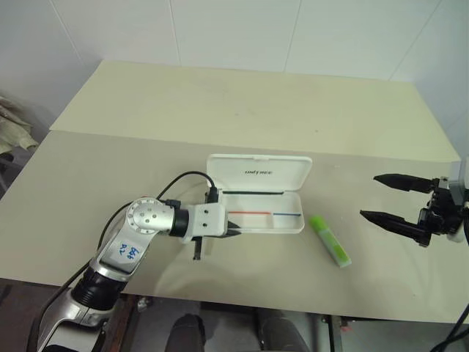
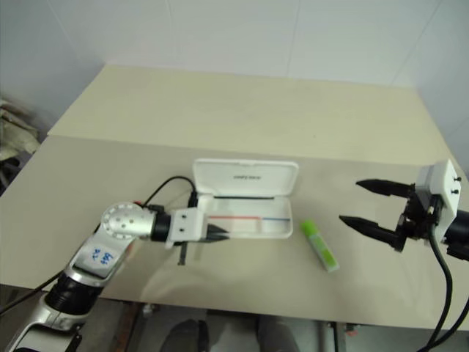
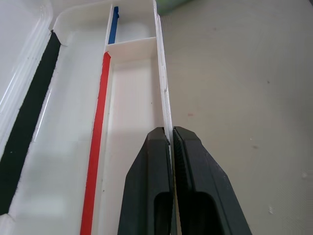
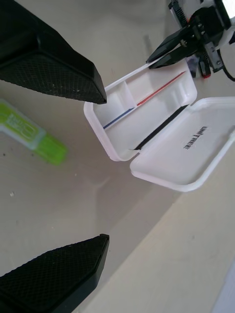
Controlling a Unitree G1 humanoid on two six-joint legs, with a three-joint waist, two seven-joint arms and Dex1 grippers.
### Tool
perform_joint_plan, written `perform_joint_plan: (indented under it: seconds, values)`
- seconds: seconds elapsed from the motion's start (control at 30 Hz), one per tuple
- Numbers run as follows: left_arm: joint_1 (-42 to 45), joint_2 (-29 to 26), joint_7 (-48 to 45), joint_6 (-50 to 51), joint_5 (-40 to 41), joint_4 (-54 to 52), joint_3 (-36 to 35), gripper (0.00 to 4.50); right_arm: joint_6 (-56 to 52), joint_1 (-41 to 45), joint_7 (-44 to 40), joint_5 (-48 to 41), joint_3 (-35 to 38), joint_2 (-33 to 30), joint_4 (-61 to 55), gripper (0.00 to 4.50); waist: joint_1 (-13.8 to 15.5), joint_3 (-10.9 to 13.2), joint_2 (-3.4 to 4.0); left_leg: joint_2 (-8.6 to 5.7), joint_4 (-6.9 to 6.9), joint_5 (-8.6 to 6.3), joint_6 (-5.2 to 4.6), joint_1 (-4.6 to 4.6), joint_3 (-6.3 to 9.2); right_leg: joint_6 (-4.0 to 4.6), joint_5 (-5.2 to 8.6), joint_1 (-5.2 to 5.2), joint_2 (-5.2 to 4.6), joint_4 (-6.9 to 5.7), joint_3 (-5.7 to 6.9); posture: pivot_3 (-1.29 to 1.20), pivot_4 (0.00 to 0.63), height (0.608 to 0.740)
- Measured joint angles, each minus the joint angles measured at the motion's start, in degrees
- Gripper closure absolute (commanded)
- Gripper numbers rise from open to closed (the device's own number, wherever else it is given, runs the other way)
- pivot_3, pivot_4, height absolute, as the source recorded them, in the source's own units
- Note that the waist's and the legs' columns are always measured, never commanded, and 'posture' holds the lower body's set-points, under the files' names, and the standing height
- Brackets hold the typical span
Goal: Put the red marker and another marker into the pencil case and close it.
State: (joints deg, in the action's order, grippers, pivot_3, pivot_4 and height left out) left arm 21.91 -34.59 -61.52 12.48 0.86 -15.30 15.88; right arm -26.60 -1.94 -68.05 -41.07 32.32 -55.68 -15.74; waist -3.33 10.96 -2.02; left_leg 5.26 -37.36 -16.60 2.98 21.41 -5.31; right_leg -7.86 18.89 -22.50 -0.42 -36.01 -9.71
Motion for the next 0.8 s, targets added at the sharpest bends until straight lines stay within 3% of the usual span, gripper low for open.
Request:
perform_joint_plan:
  seconds: [0.2,0.6,0.8]
  values:
    - [-2.18,-2.39,-0.09,-3.37,-0.2,0.31,0.55,4.49,-0.88,-3.99,-1.45,-2.03,2.15,0.29,-2.41,0.0,-0.04,0.0,0.0,-0.01,-0.04,-0.02,-0.04,0.0,-0.02,0.0,0.0,0.02,-0.02,0.03,-0.01,0.0,0.15,0.74]
    - [-2.53,-2.19,0.55,-9.33,-1.18,4.6,0.98,4.49,-0.82,-3.79,0.21,-1.98,2.16,0.42,-2.82,0.0,-0.04,0.0,0.0,-0.01,-0.01,-0.03,-0.06,-0.03,-0.03,0.01,0.0,0.02,-0.02,0.04,-0.01,0.0,0.15,0.74]
    - [-2.09,-1.57,1.51,-9.38,-1.11,4.64,0.95,2.62,-0.61,-2.3,0.52,-1.6,1.75,0.41,-2.18,0.0,-0.08,0.0,0.0,-0.01,-0.02,-0.03,-0.06,-0.03,-0.03,0.01,-0.01,0.02,-0.02,0.03,-0.01,0.0,0.15,0.74]
